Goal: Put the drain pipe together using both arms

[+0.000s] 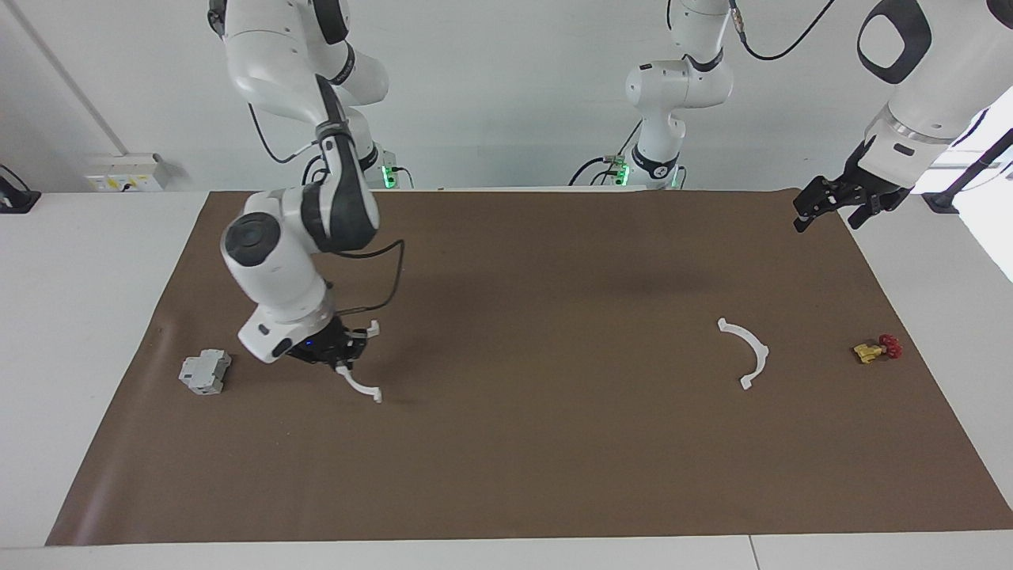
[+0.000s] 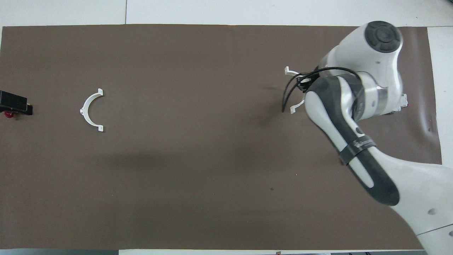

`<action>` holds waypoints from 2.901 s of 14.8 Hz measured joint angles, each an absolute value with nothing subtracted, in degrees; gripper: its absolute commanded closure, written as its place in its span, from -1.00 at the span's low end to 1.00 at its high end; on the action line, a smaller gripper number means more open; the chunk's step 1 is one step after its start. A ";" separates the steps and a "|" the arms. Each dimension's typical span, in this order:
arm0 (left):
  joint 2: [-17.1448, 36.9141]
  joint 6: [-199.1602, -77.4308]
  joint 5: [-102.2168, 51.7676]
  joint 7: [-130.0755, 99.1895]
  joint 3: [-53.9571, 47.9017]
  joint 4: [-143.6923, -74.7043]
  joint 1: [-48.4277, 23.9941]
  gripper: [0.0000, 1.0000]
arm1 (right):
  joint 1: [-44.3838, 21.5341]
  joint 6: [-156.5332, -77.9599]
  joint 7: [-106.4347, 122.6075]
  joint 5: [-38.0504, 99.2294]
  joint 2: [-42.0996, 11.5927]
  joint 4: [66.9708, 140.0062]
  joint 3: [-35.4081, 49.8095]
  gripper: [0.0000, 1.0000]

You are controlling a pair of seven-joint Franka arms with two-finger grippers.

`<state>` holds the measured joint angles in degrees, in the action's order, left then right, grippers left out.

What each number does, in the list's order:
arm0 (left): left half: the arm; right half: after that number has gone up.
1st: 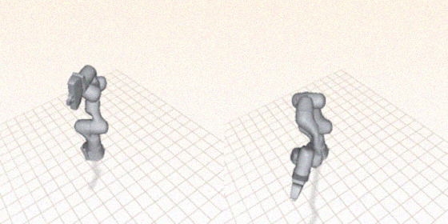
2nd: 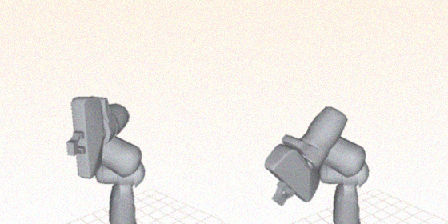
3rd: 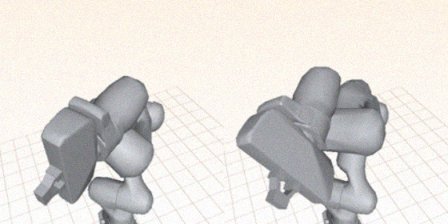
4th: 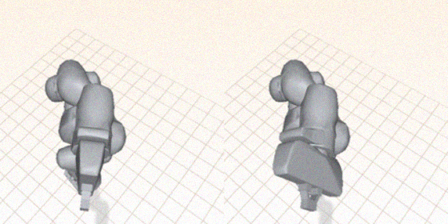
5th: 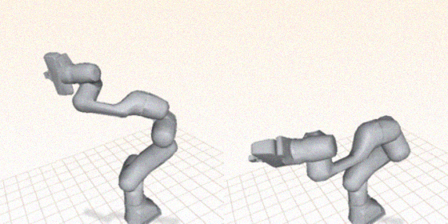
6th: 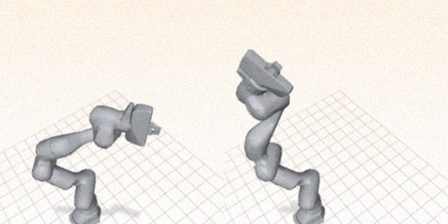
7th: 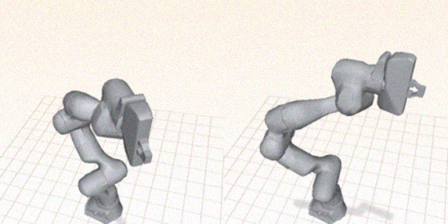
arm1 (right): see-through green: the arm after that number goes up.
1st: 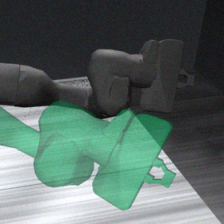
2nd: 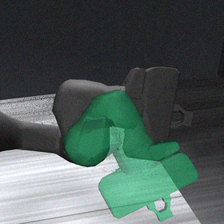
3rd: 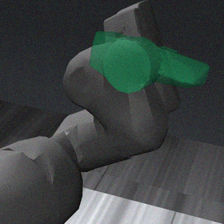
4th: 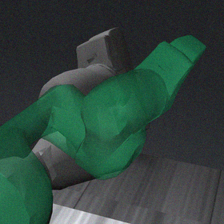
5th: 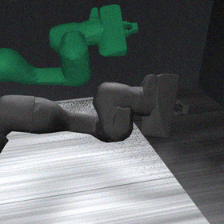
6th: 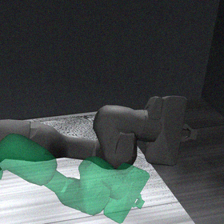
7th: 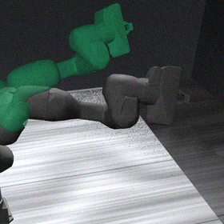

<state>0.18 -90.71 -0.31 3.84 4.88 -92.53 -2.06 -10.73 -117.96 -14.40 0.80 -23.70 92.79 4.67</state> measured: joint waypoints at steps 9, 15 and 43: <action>0.13 -95.08 -0.31 3.83 4.86 -94.32 -2.11 -1.00 | -18.93 -127.45 -25.73 0.35 -25.37 99.45 3.84 1.00; 0.50 -112.54 -0.30 4.24 5.21 -106.72 -1.50 -1.00 | -19.20 -131.80 -24.63 0.33 -24.87 104.19 4.02 1.00; 16.63 -142.73 -0.29 6.82 4.33 -118.88 -1.32 1.00 | -27.34 -135.25 -28.69 -4.60 -25.50 104.80 4.18 1.00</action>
